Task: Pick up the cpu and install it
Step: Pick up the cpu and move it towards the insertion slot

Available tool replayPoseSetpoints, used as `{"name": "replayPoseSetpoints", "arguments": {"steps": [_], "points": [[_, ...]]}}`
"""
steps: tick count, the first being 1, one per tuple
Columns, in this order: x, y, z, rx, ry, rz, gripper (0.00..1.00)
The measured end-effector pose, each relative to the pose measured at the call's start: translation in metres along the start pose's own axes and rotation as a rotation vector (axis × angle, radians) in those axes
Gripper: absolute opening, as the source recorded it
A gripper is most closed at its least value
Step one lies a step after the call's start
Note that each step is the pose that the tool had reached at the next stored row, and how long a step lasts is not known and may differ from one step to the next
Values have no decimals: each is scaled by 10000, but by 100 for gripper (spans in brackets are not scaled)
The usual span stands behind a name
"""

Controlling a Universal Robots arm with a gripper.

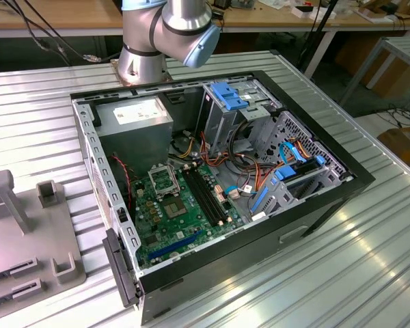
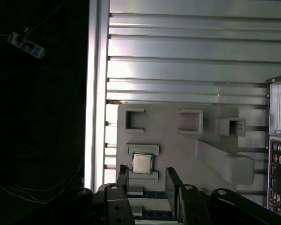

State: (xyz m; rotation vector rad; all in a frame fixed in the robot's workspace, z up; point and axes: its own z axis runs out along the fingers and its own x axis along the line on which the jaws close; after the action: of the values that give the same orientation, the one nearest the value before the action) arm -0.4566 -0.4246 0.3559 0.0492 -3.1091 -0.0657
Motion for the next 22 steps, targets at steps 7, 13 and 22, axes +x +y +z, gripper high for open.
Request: {"name": "replayPoseSetpoints", "arguments": {"steps": [7, 13, 22], "points": [[13, -199, 146, -1, 21, 1, 45], [12, -259, 271, -1, 24, -20, 46], [5, -268, 470, 10, 38, -335, 59]]}}
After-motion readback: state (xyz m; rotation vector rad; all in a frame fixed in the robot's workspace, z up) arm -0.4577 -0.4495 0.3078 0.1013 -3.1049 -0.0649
